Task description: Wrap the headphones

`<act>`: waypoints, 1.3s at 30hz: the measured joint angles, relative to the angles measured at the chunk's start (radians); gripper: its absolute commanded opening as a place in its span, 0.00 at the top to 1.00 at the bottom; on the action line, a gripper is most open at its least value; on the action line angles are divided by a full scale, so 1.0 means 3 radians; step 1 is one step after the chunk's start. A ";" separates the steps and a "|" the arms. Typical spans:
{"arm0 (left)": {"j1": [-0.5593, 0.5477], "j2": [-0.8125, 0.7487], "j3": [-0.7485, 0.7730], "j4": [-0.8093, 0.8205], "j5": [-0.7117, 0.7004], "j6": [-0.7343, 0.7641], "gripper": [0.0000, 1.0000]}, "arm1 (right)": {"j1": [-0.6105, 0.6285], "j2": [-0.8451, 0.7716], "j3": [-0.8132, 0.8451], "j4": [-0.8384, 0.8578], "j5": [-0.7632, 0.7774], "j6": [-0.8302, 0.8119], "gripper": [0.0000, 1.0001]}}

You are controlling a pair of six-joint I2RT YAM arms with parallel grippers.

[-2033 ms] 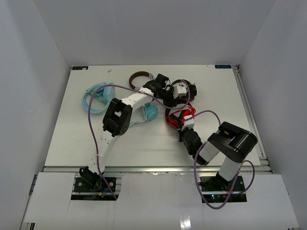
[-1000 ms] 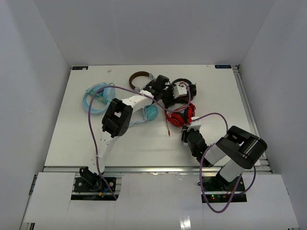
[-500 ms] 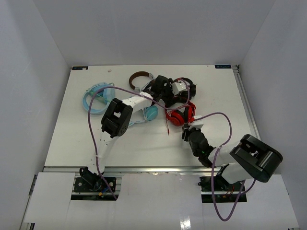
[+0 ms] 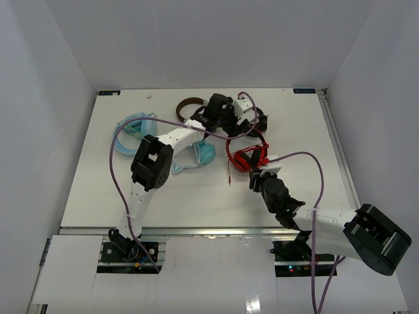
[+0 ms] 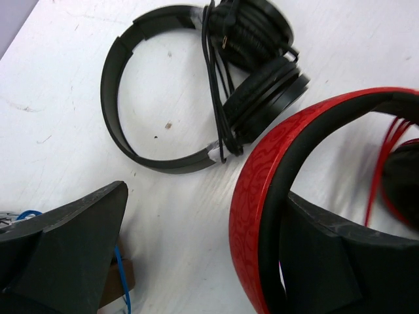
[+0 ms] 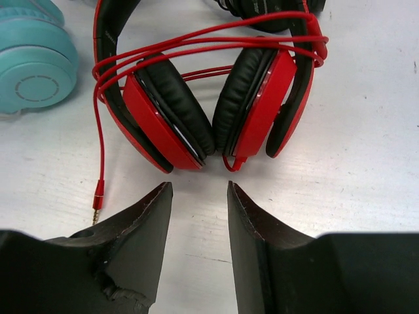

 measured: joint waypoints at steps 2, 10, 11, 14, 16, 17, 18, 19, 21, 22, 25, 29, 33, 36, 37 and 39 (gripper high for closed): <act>0.0000 -0.0022 0.0102 -0.0101 0.0053 -0.0097 0.02 | 0.0000 -0.0158 0.0030 -0.0166 -0.0023 0.0003 0.54; 0.0010 -0.0022 0.0193 -0.0289 0.0086 -0.0243 0.02 | 0.0003 -0.0690 0.0053 -0.0568 -0.0070 0.0014 0.53; 0.0011 -0.0022 0.0191 -0.0297 0.0084 -0.0243 0.02 | 0.0003 -0.0727 0.0053 -0.0598 -0.0070 0.0014 0.53; 0.0014 -0.0020 0.0187 -0.0313 0.0070 -0.0241 0.02 | 0.0003 -0.0810 0.0053 -0.0664 -0.0069 0.0014 0.53; 0.0015 -0.0017 0.0186 -0.0322 0.0060 -0.0232 0.02 | 0.0003 -0.0849 0.0052 -0.0697 -0.0070 0.0014 0.53; 0.0015 -0.0014 0.0186 -0.0323 0.0056 -0.0227 0.02 | 0.0003 -0.0866 0.0052 -0.0713 -0.0069 0.0014 0.53; 0.0015 -0.0014 0.0180 -0.0322 0.0052 -0.0218 0.02 | 0.0003 -0.0874 0.0052 -0.0715 -0.0068 0.0013 0.53; 0.0015 -0.0014 0.0170 -0.0317 0.0049 -0.0208 0.02 | 0.0003 -0.0880 0.0052 -0.0716 -0.0068 0.0013 0.53; 0.0015 -0.0014 0.0142 -0.0295 0.0048 -0.0191 0.02 | 0.0003 -0.0886 0.0052 -0.0719 -0.0067 0.0013 0.53; 0.0015 -0.0014 0.0127 -0.0283 0.0048 -0.0183 0.02 | 0.0003 -0.0888 0.0052 -0.0721 -0.0067 0.0013 0.53; 0.0015 -0.0014 0.0112 -0.0277 0.0047 -0.0180 0.02 | 0.0003 -0.0890 0.0052 -0.0764 -0.0066 0.0011 0.52; 0.0015 -0.0052 0.0111 -0.0289 0.0049 -0.0220 0.02 | 0.0003 -0.0954 0.0132 -0.1003 -0.0067 0.0004 0.51; 0.0015 -0.0223 0.0123 -0.0410 -0.0049 -0.0455 0.02 | 0.0002 -0.0892 0.0660 -0.1594 -0.0061 0.0065 0.48; 0.0015 -0.0374 0.0362 -0.0721 -0.0187 -0.0750 0.02 | -0.0002 -0.0768 0.1231 -0.1941 -0.0169 0.0179 0.42; 0.0015 -0.0455 0.0408 -0.0798 -0.0213 -0.0846 0.02 | -0.0004 -0.0729 0.1389 -0.2026 -0.0223 0.0216 0.38; 0.0015 -0.0725 0.0404 -0.0969 -0.0259 -0.1038 0.02 | -0.0012 -0.0638 0.1687 -0.2242 -0.0329 0.0281 0.32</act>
